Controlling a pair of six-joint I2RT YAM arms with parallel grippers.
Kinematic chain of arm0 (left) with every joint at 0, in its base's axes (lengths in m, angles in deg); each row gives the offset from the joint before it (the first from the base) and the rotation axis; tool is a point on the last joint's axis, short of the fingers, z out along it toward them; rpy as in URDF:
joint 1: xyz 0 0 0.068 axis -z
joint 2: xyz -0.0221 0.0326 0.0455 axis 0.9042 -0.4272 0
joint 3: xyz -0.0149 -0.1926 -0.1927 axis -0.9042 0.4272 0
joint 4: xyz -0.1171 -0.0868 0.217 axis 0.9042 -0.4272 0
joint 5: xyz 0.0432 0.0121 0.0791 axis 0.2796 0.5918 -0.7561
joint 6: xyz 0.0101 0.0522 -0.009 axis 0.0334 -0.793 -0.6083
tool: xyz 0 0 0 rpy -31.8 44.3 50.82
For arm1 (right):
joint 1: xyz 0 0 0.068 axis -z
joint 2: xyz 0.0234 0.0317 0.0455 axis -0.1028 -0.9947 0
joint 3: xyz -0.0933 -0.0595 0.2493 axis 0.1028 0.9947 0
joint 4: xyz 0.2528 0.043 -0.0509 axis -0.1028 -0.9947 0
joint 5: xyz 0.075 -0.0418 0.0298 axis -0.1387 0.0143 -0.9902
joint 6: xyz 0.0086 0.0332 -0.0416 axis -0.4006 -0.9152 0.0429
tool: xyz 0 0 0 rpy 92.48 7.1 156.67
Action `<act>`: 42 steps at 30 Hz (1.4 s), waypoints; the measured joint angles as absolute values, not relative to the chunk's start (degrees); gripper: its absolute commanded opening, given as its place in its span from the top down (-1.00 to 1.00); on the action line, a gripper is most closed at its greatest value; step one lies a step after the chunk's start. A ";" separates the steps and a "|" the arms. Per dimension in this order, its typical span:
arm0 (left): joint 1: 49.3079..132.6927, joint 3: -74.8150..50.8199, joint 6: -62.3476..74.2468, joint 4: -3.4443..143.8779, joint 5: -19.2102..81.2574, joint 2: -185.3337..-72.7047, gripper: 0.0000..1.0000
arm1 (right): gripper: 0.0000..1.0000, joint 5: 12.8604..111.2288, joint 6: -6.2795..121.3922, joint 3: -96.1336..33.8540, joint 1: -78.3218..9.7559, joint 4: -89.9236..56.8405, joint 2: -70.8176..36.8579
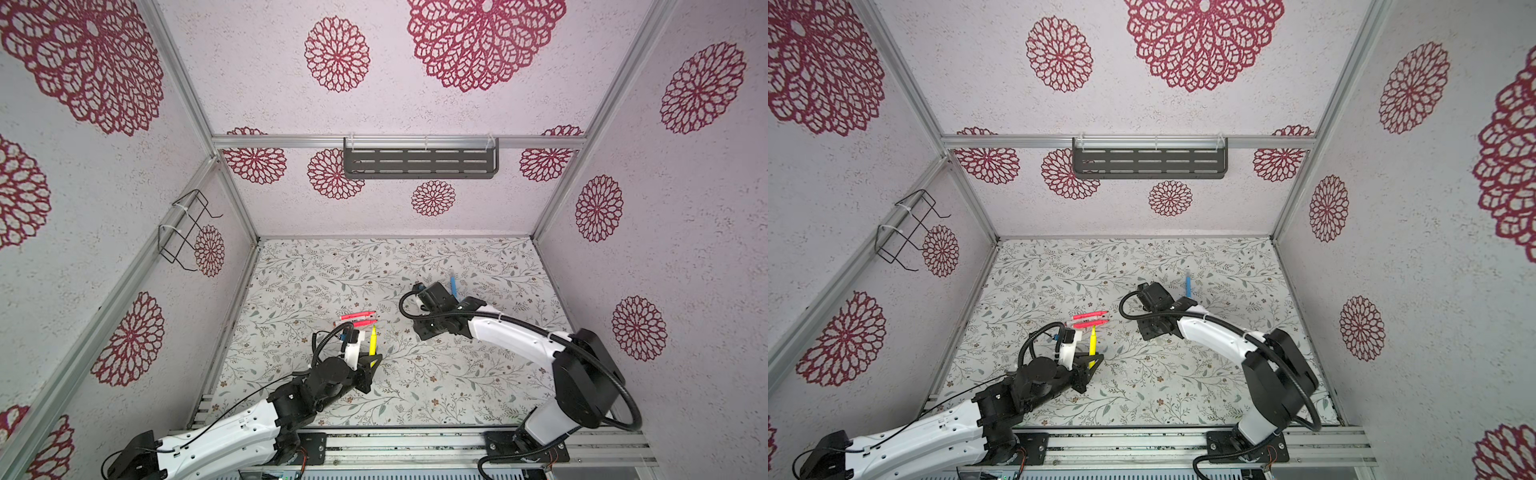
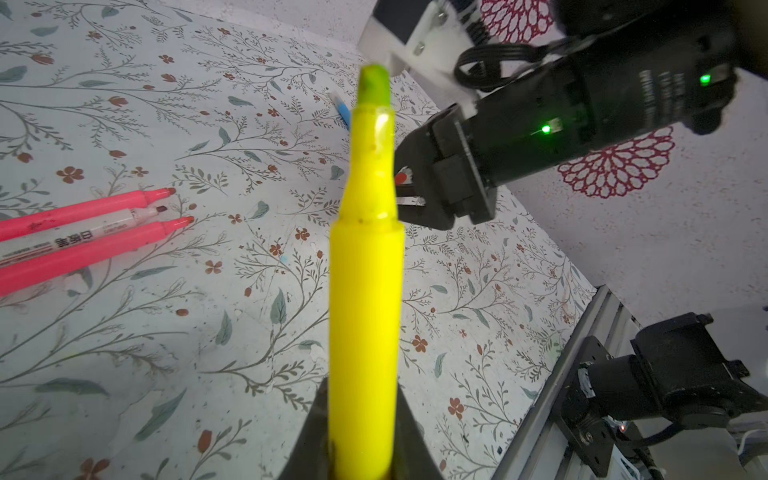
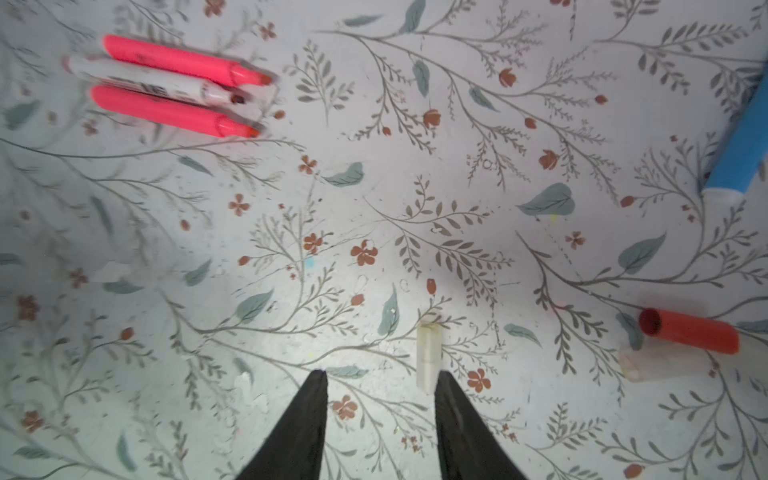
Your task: Insert the pens into the pen caps
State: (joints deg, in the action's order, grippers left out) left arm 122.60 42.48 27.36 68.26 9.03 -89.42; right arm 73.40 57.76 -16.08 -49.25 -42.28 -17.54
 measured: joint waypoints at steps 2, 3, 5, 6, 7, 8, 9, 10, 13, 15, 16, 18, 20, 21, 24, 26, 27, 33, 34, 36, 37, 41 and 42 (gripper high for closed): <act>122.27 42.48 27.36 68.28 9.01 -88.96 1.00 | 0.08 71.89 56.47 -13.26 -49.47 -40.44 -15.48; 122.07 42.48 27.36 68.28 9.03 -88.77 1.00 | 0.08 71.08 55.68 -11.51 -49.58 -39.41 -15.04; 121.64 42.51 27.41 68.39 9.03 -88.61 1.00 | 0.09 69.77 54.20 -8.37 -49.80 -37.84 -15.35; 121.33 42.53 27.45 68.50 9.07 -88.59 1.00 | 0.09 69.18 53.48 -7.01 -49.91 -37.38 -15.81; 121.11 42.62 27.54 68.72 9.10 -88.59 1.00 | 0.10 68.61 52.67 -5.81 -50.00 -36.90 -16.42; 120.85 42.73 27.58 68.81 9.10 -88.59 1.00 | 0.11 68.20 52.08 -5.07 -50.11 -36.46 -17.16; 120.63 42.81 27.60 68.87 9.14 -88.59 1.00 | 0.11 67.78 51.46 -4.56 -50.24 -35.96 -18.02; 120.46 42.83 27.67 68.81 9.18 -88.63 1.00 | 0.11 67.45 50.74 -4.48 -50.37 -35.54 -18.89; 120.19 42.83 27.80 68.87 9.36 -88.63 1.00 | 0.11 67.32 49.32 -4.48 -50.65 -33.66 -20.31; 120.15 42.83 27.95 68.83 9.40 -88.61 1.00 | 0.11 67.41 48.43 -4.52 -50.72 -32.62 -20.70; 120.15 42.83 28.00 68.83 9.40 -88.61 1.00 | 0.11 67.50 48.10 -4.63 -50.74 -32.35 -20.95; 120.15 42.83 28.15 68.83 9.40 -88.52 1.00 | 0.12 67.78 47.42 -5.13 -50.74 -32.05 -21.82; 120.13 42.83 28.26 68.85 9.42 -88.42 1.00 | 0.12 68.17 46.81 -5.70 -50.74 -31.96 -22.96; 120.06 42.83 28.32 68.83 9.42 -88.39 1.00 | 0.13 68.63 46.57 -5.85 -50.74 -31.96 -23.50; 119.91 42.83 28.41 68.85 9.51 -88.37 1.00 | 0.12 69.62 45.67 -5.85 -50.74 -32.35 -24.03; 119.82 42.83 28.41 68.85 9.55 -88.37 1.00 | 0.12 70.51 45.34 -5.85 -50.74 -32.44 -24.01; 119.78 42.83 28.41 68.87 9.60 -88.37 1.00 | 0.12 70.91 45.17 -5.85 -50.74 -32.53 -24.03; 119.41 42.83 28.39 68.85 10.32 -88.37 1.00 | 0.09 73.40 44.95 -7.05 -50.30 -34.21 -24.84; 119.39 42.83 28.39 68.83 10.41 -88.35 1.00 | 0.08 73.55 44.95 -7.58 -50.15 -34.47 -25.21; 119.39 42.86 28.39 68.63 10.56 -87.85 1.00 | 0.02 73.92 44.84 -8.63 -49.60 -34.80 -26.10; 119.39 42.86 28.39 68.63 10.60 -87.56 1.00 | 0.01 74.05 44.69 -9.00 -49.32 -34.84 -26.41; 119.34 43.05 28.39 68.63 10.60 -85.66 1.00 | -0.10 74.86 44.56 -10.38 -48.16 -35.39 -27.44; 119.30 43.14 28.41 68.54 10.60 -85.18 1.00 | -0.12 74.93 44.56 -10.84 -47.92 -35.59 -27.76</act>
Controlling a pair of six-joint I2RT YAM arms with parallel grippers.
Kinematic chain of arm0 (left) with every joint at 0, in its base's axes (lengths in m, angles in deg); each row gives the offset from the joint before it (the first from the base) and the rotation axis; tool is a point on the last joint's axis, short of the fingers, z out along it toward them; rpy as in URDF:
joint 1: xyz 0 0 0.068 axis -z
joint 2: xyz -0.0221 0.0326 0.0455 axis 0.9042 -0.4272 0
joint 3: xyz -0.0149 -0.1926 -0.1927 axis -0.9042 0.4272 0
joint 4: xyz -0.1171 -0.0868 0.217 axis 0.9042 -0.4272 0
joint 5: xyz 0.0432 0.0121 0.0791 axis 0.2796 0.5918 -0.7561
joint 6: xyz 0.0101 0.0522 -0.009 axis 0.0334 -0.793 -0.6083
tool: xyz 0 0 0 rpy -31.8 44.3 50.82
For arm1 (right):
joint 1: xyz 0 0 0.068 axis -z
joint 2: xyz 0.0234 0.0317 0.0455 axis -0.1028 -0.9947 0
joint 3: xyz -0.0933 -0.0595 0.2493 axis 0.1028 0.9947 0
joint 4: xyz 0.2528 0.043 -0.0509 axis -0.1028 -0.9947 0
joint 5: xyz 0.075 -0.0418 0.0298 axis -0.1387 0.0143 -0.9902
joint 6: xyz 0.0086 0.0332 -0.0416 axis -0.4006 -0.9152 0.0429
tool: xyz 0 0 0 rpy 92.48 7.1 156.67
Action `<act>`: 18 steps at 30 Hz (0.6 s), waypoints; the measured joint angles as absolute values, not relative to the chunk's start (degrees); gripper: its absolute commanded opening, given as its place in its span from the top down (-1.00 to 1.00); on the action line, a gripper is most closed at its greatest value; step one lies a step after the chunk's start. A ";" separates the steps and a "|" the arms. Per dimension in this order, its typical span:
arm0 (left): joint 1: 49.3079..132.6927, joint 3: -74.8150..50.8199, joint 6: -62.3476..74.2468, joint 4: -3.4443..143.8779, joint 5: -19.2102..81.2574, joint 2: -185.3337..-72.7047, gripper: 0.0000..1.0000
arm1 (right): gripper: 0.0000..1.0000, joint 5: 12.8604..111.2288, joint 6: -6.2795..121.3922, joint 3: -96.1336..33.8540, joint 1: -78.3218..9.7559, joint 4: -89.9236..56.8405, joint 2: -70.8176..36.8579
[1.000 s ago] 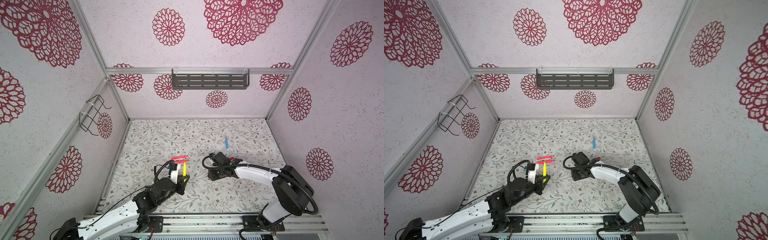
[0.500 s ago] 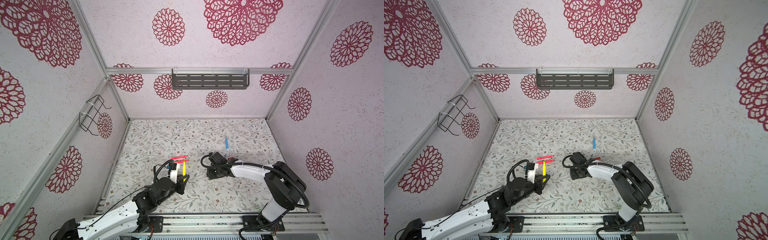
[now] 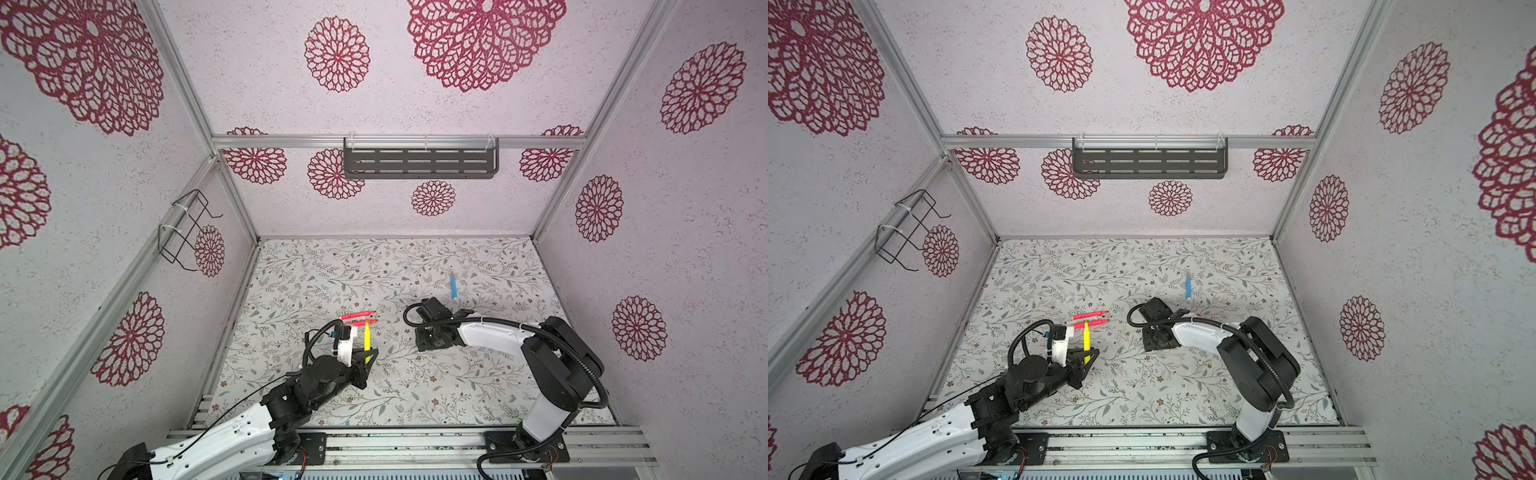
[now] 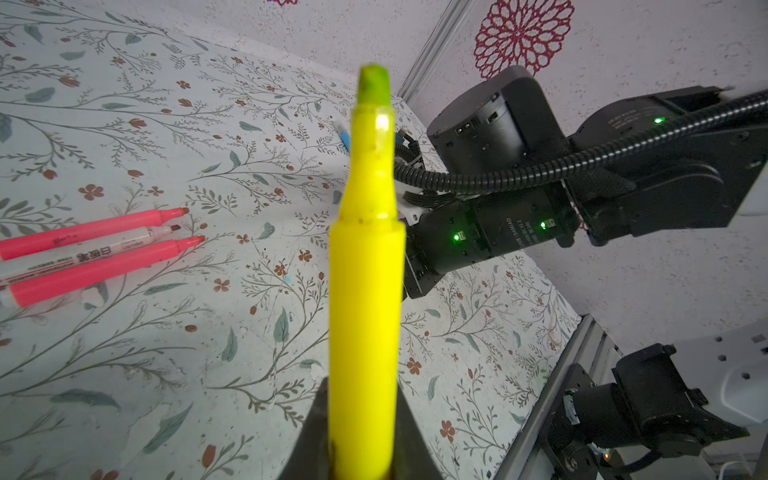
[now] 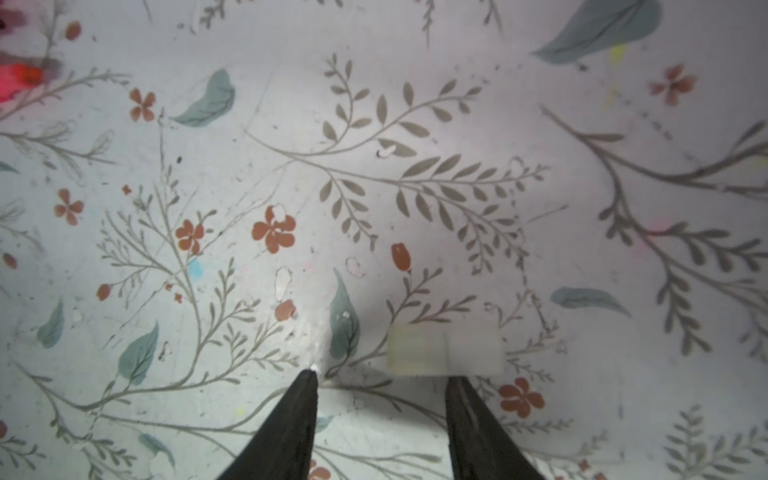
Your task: Insert the pens into the pen caps
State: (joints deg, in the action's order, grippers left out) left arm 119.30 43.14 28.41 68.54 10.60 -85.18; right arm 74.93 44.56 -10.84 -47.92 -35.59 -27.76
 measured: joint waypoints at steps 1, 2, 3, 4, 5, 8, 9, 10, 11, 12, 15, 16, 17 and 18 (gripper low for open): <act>119.30 43.18 28.41 68.30 10.58 -84.85 1.00 | -0.14 74.93 44.56 -11.27 -47.72 -35.74 -28.05; 119.28 43.27 28.41 68.24 10.58 -84.44 1.00 | -0.16 74.93 44.58 -11.84 -47.55 -35.89 -28.46; 119.28 43.42 28.41 68.17 10.58 -84.00 1.00 | -0.17 74.95 44.56 -12.50 -47.40 -36.11 -28.88; 119.28 43.60 28.41 68.13 10.56 -83.67 1.00 | -0.17 74.99 44.58 -13.11 -47.29 -36.33 -29.27; 119.28 43.82 28.43 67.97 10.56 -83.21 1.00 | -0.17 75.04 44.56 -13.81 -47.29 -36.55 -29.75; 119.28 44.15 28.54 67.21 10.54 -82.12 1.00 | -0.18 75.10 44.34 -15.64 -47.20 -36.92 -31.17; 119.28 44.23 28.61 67.10 10.49 -81.71 1.00 | -0.18 75.10 44.21 -16.15 -47.18 -36.96 -31.61; 119.28 44.28 28.63 66.97 10.47 -81.31 1.00 | -0.18 75.10 44.16 -16.45 -47.18 -37.01 -31.96; 119.28 44.39 28.65 66.84 10.41 -80.87 1.00 | -0.18 75.12 44.12 -16.78 -47.18 -37.07 -32.35; 119.28 44.52 28.65 66.75 10.39 -80.48 1.00 | -0.18 75.28 44.12 -17.13 -47.18 -37.25 -32.62; 119.25 44.87 28.70 66.10 10.28 -79.72 1.00 | -0.16 75.54 44.10 -18.27 -47.18 -37.97 -33.45; 119.25 44.87 28.72 65.83 10.21 -79.65 1.00 | -0.15 75.63 44.10 -18.64 -47.18 -38.14 -33.71; 119.25 44.87 28.72 65.64 10.17 -79.59 1.00 | -0.15 76.02 44.06 -19.05 -47.18 -38.30 -34.10; 119.25 44.89 28.72 65.48 10.14 -79.54 1.00 | -0.14 76.46 43.99 -19.43 -47.18 -38.36 -34.41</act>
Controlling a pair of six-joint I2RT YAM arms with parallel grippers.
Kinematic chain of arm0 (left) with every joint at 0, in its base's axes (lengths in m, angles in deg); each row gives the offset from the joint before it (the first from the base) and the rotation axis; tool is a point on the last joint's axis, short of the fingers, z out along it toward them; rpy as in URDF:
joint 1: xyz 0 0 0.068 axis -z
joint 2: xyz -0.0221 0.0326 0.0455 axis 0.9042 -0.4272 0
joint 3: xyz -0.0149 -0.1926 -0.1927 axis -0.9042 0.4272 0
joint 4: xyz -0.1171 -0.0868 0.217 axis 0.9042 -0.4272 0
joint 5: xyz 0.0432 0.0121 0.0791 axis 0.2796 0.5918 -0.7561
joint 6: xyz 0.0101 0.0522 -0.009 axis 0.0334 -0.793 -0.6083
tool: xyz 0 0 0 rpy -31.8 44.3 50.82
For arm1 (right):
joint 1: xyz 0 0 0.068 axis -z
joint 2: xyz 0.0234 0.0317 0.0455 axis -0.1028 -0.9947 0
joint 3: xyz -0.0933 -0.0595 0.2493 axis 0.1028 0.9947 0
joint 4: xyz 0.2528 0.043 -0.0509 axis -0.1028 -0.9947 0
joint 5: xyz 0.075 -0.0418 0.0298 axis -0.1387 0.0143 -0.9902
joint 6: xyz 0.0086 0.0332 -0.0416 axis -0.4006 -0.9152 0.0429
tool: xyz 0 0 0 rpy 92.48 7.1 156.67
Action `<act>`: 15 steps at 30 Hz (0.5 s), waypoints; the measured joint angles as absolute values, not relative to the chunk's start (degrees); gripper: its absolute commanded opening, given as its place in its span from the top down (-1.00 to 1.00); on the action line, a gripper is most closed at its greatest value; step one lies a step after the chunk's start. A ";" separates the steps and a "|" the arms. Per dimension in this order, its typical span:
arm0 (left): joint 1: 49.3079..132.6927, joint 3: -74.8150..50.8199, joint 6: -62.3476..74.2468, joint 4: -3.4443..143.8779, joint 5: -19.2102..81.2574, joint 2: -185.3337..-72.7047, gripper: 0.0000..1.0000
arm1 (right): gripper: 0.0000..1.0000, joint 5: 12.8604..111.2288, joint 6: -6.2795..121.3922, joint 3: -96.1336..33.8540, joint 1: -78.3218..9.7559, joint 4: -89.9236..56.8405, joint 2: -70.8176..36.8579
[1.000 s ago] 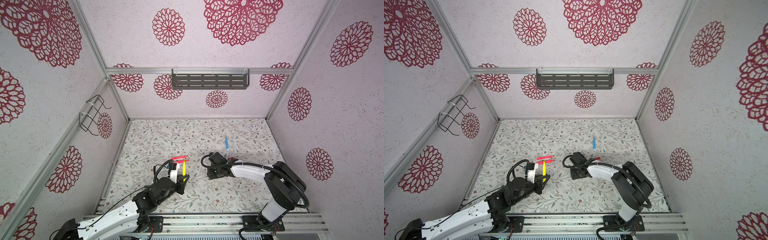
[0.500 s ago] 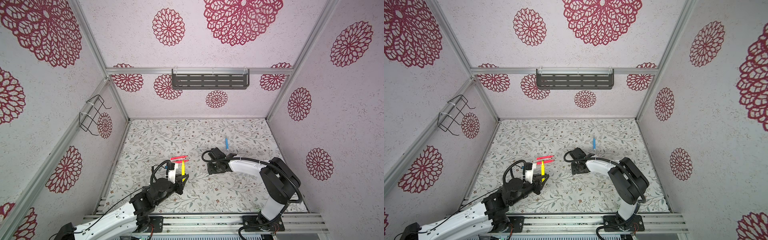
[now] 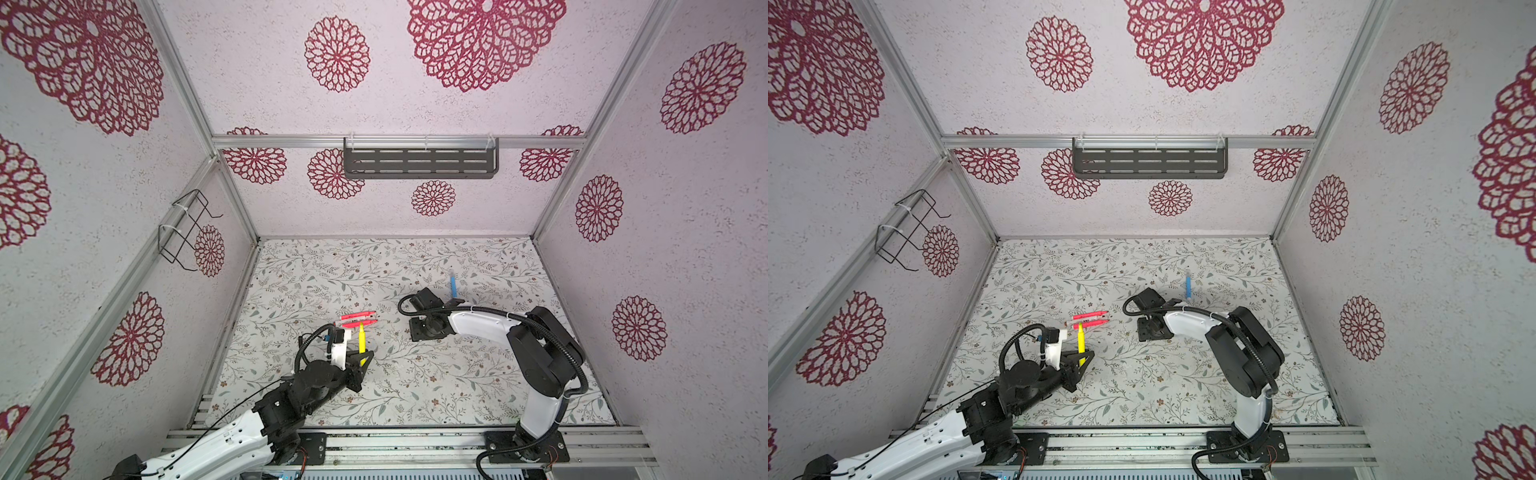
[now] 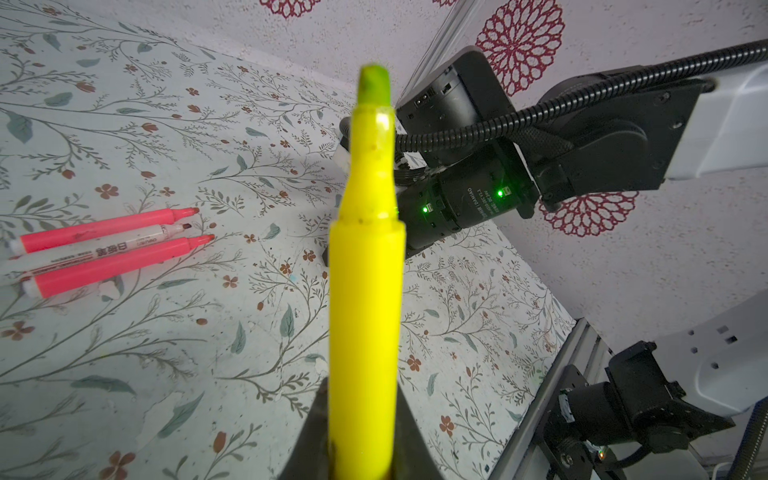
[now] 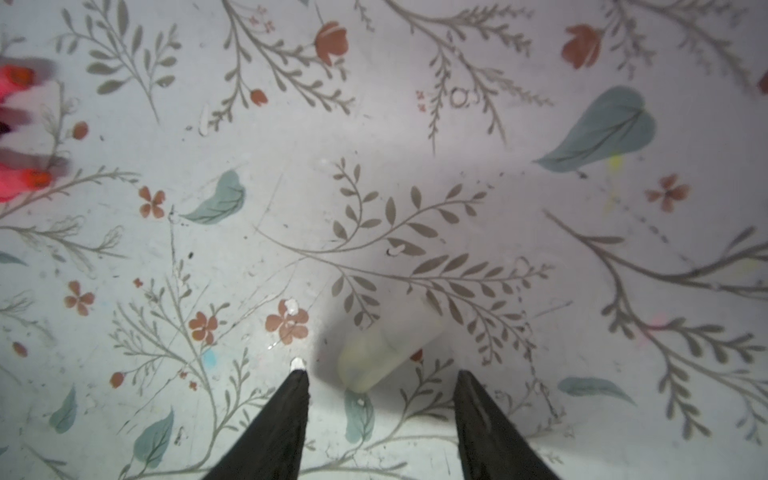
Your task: Insert the pens into the pen caps
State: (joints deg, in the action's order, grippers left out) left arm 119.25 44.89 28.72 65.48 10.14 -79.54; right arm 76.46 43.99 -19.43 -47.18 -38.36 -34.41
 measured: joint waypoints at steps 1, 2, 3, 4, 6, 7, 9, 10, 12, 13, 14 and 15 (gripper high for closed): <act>119.25 44.89 28.72 65.37 10.14 -79.50 1.00 | -0.15 76.72 43.86 -19.69 -47.15 -38.43 -34.61; 119.25 44.89 28.72 65.22 10.12 -79.48 1.00 | -0.14 76.94 43.68 -19.93 -47.11 -38.47 -34.82; 119.25 44.89 28.74 65.13 10.12 -79.48 1.00 | -0.14 77.07 43.64 -20.17 -47.05 -38.52 -35.02; 119.25 44.89 28.74 65.09 10.12 -79.48 1.00 | -0.14 77.11 43.62 -20.39 -46.94 -38.56 -35.22; 119.25 44.89 28.76 65.05 10.08 -79.48 1.00 | -0.15 77.07 43.55 -20.89 -46.67 -38.47 -35.61; 119.23 44.89 28.78 65.02 10.04 -79.48 1.00 | -0.15 76.96 43.51 -21.04 -46.54 -38.47 -35.72; 119.23 44.89 28.81 64.89 9.90 -79.45 1.00 | -0.15 76.46 43.07 -21.28 -46.15 -38.28 -35.92; 119.23 44.89 28.81 64.81 9.88 -79.45 1.00 | -0.15 76.17 42.94 -21.37 -46.00 -38.23 -35.98; 119.23 44.89 28.81 64.67 9.73 -79.34 1.00 | -0.16 75.30 42.55 -21.57 -45.62 -38.01 -36.09; 119.23 44.89 28.83 64.65 9.66 -79.19 1.00 | -0.16 74.82 42.37 -21.72 -45.38 -37.80 -36.25; 119.23 44.91 28.83 64.52 9.55 -78.95 1.00 | -0.16 74.51 42.20 -22.00 -45.21 -37.64 -36.42; 119.23 44.91 28.83 64.41 9.47 -78.69 1.00 | -0.16 74.16 42.13 -22.27 -45.10 -37.42 -36.64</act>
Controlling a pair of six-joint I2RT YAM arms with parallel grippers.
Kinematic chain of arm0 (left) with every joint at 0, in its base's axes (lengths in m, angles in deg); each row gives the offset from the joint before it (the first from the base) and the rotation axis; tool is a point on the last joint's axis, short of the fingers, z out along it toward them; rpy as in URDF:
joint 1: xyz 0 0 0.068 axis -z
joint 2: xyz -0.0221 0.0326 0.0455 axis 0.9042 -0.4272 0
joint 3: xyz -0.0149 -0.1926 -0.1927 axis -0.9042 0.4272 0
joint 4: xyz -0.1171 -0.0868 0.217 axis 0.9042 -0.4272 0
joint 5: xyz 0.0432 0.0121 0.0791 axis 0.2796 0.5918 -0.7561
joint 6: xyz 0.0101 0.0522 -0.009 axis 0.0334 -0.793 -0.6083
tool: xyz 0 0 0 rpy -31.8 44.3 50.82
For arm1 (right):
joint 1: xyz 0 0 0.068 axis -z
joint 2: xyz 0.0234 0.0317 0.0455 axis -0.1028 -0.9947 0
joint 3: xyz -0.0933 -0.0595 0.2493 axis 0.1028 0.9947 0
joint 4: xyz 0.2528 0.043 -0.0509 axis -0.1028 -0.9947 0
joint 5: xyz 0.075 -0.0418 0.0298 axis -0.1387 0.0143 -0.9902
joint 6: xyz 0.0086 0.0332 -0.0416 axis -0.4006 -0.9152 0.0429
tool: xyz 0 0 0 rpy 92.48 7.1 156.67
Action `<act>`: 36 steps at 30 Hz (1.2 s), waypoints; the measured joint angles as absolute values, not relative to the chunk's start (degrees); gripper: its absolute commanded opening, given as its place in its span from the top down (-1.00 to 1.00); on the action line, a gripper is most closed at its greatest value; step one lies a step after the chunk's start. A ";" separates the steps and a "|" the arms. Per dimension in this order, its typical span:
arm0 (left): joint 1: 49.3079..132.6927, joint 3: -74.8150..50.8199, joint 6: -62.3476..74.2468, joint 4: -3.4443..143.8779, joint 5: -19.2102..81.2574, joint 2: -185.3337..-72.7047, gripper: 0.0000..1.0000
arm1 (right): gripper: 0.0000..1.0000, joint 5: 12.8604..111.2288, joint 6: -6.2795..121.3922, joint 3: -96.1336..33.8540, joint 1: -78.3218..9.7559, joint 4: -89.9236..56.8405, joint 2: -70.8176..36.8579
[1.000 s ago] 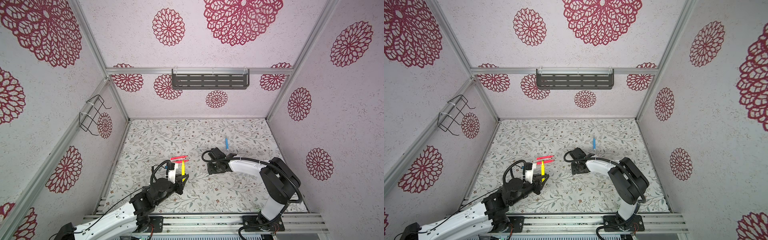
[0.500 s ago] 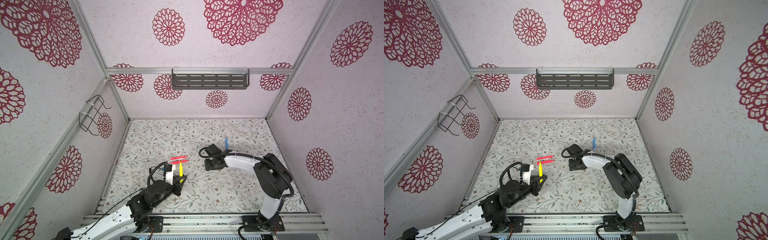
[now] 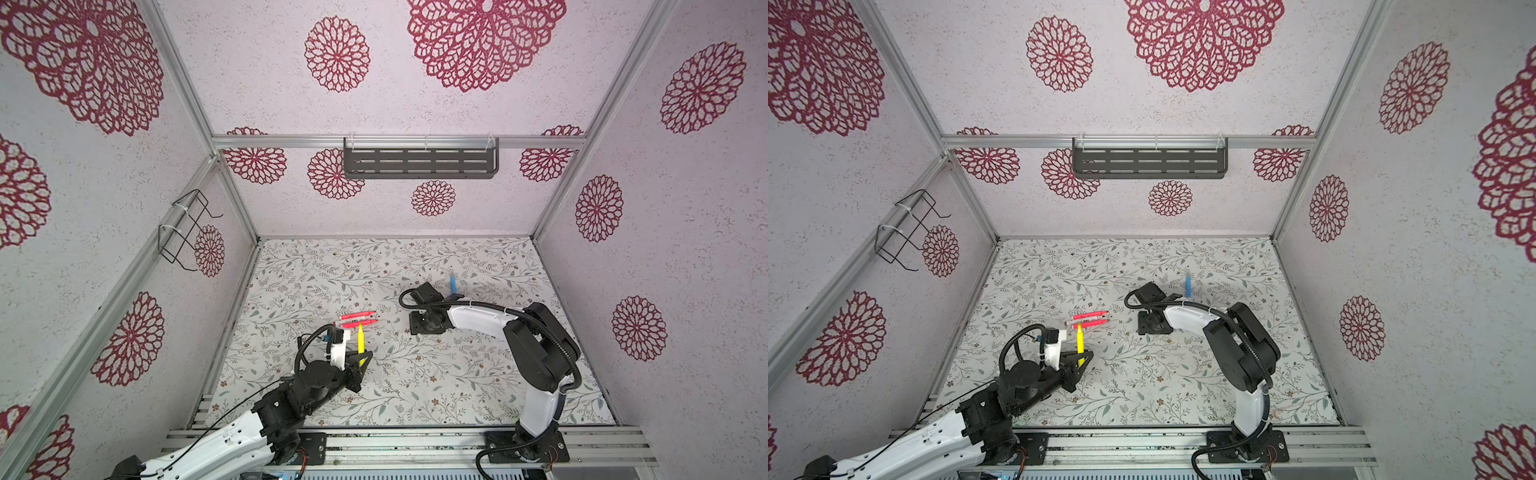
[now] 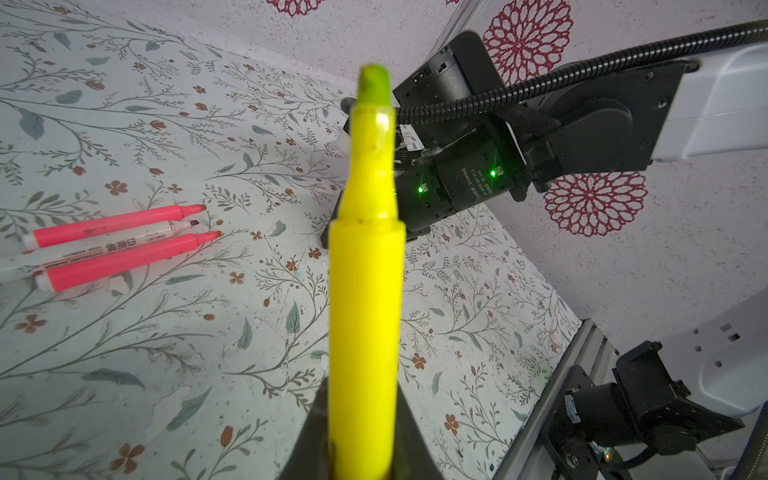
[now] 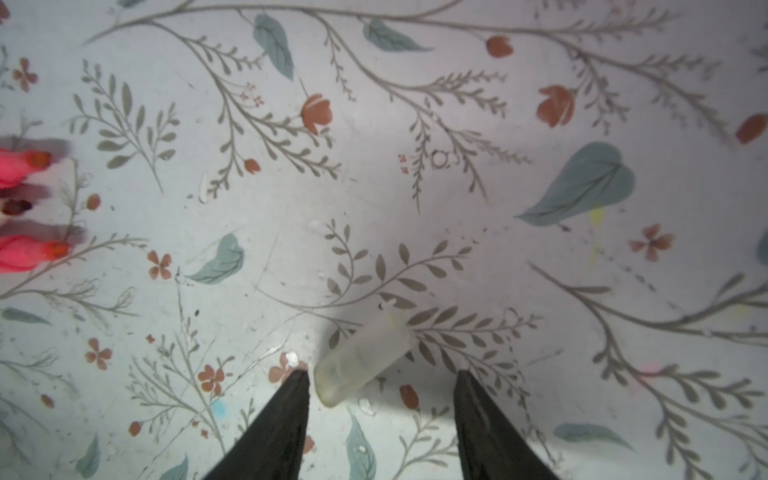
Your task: Insert the pens into the pen caps
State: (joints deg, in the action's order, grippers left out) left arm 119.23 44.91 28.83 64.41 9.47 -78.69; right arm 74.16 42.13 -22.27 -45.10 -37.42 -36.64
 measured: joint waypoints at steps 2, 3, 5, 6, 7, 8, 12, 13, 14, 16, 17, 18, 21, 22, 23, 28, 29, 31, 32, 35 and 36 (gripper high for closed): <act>119.23 44.91 28.83 64.26 9.25 -78.10 1.00 | -0.16 73.27 42.02 -23.10 -45.03 -36.75 -37.34; 119.23 44.91 28.85 64.17 9.20 -77.84 1.00 | -0.15 72.98 41.98 -23.49 -44.97 -36.51 -37.69; 119.23 44.91 28.85 63.71 9.05 -77.25 1.00 | -0.15 72.39 41.72 -24.19 -44.93 -35.87 -38.32; 119.23 44.91 28.85 63.52 9.01 -77.07 1.00 | -0.14 72.06 41.59 -24.37 -44.93 -35.59 -38.50; 119.23 44.93 28.85 63.39 8.99 -76.79 1.00 | -0.14 71.82 41.54 -24.50 -44.93 -35.22 -38.67; 119.23 44.95 28.85 63.23 8.96 -76.74 1.00 | -0.14 71.63 41.34 -24.56 -44.93 -34.98 -38.80; 119.21 44.98 28.87 63.08 8.83 -76.35 1.00 | -0.10 70.64 41.00 -25.31 -44.93 -34.23 -39.50; 119.19 44.98 28.87 63.04 8.86 -76.35 1.00 | -0.10 70.34 40.89 -25.74 -44.93 -34.01 -39.87; 119.19 44.98 28.87 63.01 8.86 -76.35 1.00 | -0.09 70.21 40.78 -26.20 -44.93 -33.84 -40.24; 119.19 44.98 28.87 62.99 8.86 -76.35 1.00 | -0.06 69.97 40.69 -27.10 -44.93 -33.77 -40.92; 119.19 44.98 28.89 62.95 8.86 -76.35 1.00 | -0.04 69.86 40.67 -27.60 -44.93 -33.82 -41.27; 119.19 44.98 28.89 62.93 8.86 -76.35 1.00 | -0.02 69.86 40.69 -28.04 -44.93 -33.88 -41.62; 119.19 44.98 28.92 62.53 8.83 -76.31 1.00 | 0.01 70.08 40.69 -28.96 -44.95 -34.32 -42.21; 119.19 44.98 28.92 62.34 8.86 -76.09 1.00 | 0.03 70.36 40.71 -29.04 -44.97 -34.52 -42.23; 119.19 45.00 28.92 62.12 8.83 -76.07 1.00 | 0.05 70.73 40.75 -29.06 -45.10 -34.80 -42.23; 119.17 45.00 29.05 61.77 8.83 -75.61 1.00 | 0.19 73.73 41.28 -29.37 -45.80 -37.03 -42.26; 119.17 45.00 29.05 61.72 8.83 -75.63 1.00 | 0.22 74.45 41.39 -29.41 -45.95 -37.40 -42.26; 119.17 45.00 29.05 61.70 8.83 -75.65 1.00 | 0.30 75.78 41.78 -29.50 -46.19 -38.30 -42.26; 119.17 45.00 29.05 61.70 8.83 -75.67 1.00 | 0.33 76.50 42.09 -29.57 -46.30 -38.76 -42.26; 119.17 45.00 29.05 61.72 8.83 -75.89 1.00 | 0.44 77.88 42.81 -30.03 -46.61 -39.89 -42.56; 119.17 45.00 29.05 61.75 8.83 -76.00 1.00 | 0.48 78.16 42.90 -30.24 -46.67 -40.24 -42.67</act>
State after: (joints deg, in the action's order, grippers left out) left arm 119.17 45.00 29.05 61.75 8.83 -76.00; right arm 78.16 42.90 -30.24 -46.67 -40.24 -42.67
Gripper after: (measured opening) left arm 0.177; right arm 0.291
